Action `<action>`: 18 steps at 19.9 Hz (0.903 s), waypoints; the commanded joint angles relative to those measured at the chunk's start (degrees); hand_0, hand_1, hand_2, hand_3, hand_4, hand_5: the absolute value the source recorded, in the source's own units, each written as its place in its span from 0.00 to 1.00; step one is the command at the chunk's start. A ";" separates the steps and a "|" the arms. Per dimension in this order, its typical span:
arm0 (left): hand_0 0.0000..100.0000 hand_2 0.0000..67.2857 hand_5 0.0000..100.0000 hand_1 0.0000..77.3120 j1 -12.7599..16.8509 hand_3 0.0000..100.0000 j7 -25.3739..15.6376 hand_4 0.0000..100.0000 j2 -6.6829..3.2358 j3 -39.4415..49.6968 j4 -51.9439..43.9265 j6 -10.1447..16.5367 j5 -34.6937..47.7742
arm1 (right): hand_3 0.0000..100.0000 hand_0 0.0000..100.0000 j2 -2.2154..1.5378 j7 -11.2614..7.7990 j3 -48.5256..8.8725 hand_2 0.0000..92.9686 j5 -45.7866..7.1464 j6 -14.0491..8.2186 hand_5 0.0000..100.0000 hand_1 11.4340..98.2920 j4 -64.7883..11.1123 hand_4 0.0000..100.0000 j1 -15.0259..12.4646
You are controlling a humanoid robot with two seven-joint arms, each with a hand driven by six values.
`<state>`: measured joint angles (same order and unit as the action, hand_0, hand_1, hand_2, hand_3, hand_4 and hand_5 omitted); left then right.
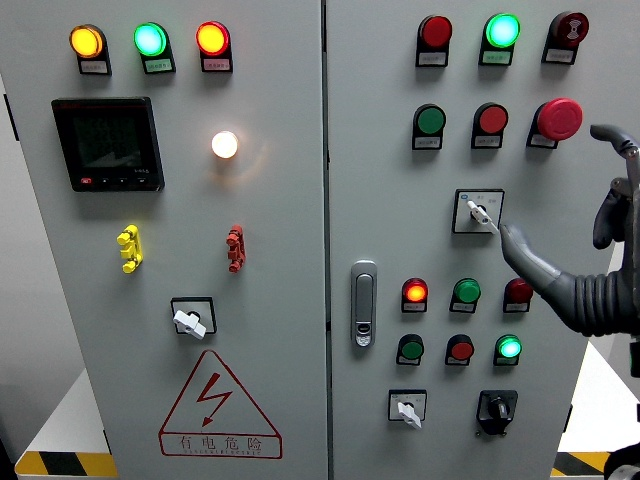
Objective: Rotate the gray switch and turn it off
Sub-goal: 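Move the right hand up to the white rotary switch knob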
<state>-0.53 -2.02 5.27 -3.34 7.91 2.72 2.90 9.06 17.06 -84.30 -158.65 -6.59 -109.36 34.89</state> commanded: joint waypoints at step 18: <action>0.00 0.15 0.13 0.00 0.00 0.21 -0.01 0.12 0.00 0.00 0.00 0.00 0.00 | 1.00 0.00 0.09 0.16 -0.60 0.50 0.80 0.00 1.00 0.39 7.05 0.96 1.49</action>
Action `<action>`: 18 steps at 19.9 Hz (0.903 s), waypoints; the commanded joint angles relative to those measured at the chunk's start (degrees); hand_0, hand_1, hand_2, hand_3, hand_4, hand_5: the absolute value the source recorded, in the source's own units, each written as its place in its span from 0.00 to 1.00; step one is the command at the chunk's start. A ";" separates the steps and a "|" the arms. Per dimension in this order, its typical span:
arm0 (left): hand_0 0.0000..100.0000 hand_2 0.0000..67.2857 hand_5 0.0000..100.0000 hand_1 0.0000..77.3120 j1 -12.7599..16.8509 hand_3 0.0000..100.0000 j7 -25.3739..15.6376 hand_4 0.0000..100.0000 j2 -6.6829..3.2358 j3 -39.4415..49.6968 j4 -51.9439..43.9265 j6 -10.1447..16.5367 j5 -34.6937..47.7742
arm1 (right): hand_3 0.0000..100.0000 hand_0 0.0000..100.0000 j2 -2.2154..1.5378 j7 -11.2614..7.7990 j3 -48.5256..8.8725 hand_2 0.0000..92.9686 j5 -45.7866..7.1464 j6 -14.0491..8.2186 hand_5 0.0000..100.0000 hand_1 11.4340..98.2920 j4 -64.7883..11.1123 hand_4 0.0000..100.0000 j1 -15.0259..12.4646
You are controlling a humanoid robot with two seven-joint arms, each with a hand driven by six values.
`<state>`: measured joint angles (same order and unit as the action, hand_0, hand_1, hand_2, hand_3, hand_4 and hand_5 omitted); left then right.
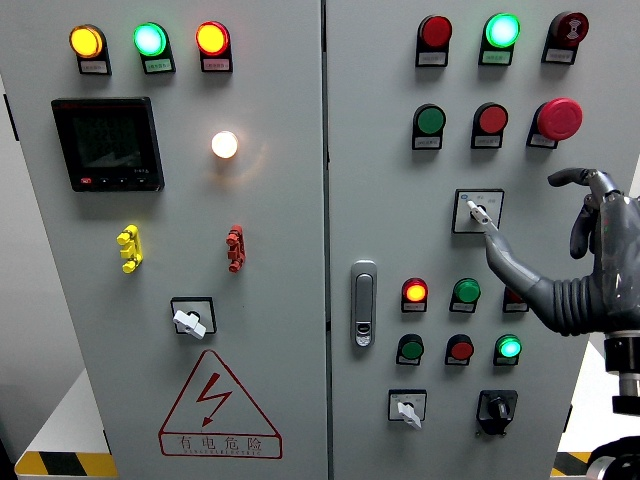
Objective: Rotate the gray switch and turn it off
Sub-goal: 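Move the right hand up to the white rotary switch knob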
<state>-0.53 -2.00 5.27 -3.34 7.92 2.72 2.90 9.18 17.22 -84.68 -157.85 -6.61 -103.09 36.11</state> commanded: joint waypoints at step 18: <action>0.00 0.15 0.13 0.00 0.00 0.21 -0.02 0.12 0.00 0.00 0.08 0.00 0.00 | 1.00 0.00 -0.04 0.01 -1.28 0.56 0.61 -0.15 1.00 0.37 10.27 1.00 3.71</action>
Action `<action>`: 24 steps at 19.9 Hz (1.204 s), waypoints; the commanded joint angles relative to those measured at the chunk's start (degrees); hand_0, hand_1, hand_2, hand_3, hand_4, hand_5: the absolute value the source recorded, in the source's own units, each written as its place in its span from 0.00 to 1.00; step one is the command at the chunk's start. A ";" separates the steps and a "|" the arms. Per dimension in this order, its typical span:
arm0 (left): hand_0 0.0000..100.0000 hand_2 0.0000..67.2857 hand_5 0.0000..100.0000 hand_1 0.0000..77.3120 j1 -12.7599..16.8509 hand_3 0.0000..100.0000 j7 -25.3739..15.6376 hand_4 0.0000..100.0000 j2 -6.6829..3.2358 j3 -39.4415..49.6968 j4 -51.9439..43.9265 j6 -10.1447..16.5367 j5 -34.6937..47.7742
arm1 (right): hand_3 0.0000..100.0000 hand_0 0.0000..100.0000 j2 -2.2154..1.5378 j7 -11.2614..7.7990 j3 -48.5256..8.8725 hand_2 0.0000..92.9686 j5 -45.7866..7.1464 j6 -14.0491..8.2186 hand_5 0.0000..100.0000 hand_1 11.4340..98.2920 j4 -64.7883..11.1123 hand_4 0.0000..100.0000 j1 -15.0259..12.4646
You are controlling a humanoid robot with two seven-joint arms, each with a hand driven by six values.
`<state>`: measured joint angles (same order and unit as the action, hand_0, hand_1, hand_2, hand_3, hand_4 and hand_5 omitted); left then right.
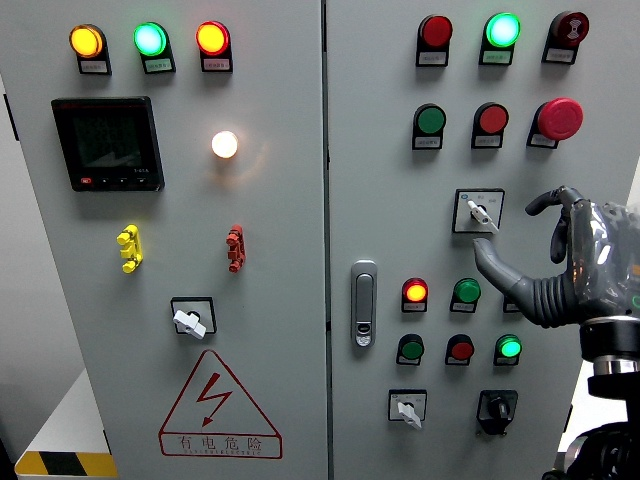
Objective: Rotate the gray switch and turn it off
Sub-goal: 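Move the right hand up to the white rotary switch knob, then close the right hand fingers around the white switch knob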
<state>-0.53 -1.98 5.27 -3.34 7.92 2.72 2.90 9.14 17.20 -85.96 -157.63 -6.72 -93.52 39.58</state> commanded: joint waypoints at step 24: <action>0.00 0.15 0.13 0.00 0.00 0.21 -0.05 0.12 0.00 0.00 -0.01 0.00 0.00 | 1.00 0.00 -0.09 0.11 1.23 0.64 0.48 0.04 1.00 0.36 5.10 1.00 3.57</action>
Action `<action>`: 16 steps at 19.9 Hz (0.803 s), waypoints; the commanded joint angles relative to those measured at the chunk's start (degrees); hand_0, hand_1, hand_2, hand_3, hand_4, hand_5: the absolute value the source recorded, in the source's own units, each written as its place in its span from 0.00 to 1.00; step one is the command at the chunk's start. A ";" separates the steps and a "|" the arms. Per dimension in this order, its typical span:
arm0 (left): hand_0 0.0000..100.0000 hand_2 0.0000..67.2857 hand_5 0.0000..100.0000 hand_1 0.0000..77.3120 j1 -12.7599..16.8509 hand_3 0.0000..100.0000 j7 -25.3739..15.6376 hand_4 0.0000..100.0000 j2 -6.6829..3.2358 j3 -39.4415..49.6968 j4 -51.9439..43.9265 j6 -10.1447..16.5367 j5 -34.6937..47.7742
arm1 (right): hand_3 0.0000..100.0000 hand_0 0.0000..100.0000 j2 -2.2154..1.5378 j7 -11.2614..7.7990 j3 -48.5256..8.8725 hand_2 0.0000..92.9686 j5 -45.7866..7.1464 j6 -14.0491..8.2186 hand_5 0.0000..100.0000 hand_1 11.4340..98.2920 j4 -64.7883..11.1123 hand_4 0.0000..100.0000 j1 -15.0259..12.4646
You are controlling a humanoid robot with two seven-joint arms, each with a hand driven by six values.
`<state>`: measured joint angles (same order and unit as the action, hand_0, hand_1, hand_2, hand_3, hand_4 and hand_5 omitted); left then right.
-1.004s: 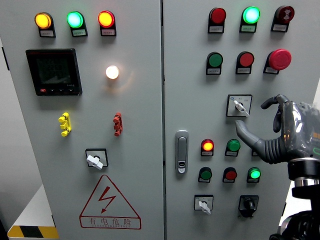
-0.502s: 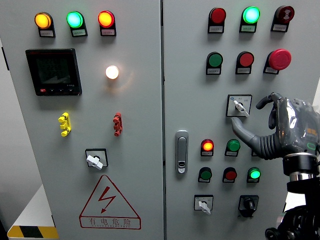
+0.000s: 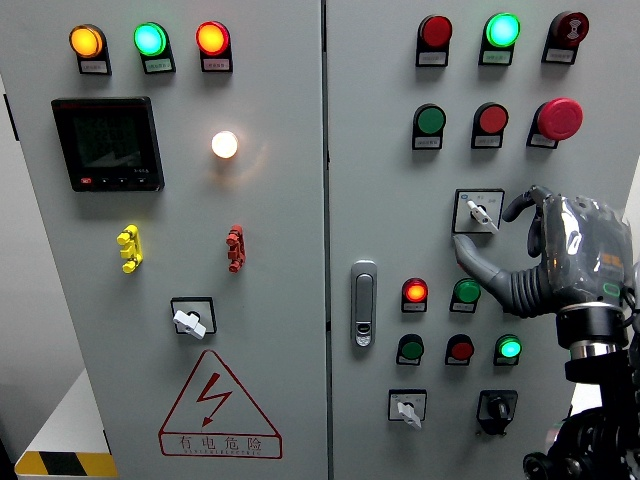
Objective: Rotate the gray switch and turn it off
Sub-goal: 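Close the right hand fingers around the white switch knob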
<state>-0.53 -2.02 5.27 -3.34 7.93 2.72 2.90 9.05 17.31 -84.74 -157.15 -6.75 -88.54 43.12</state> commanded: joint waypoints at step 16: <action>0.00 0.15 0.13 0.00 0.00 0.21 0.00 0.12 0.00 0.00 -0.02 0.00 0.00 | 1.00 0.00 0.00 0.00 0.37 0.72 0.00 -0.11 1.00 0.36 2.05 1.00 1.35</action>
<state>-0.53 -2.02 5.30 -3.34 7.91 2.72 2.90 9.05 17.31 -84.38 -157.15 -6.84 -86.59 44.46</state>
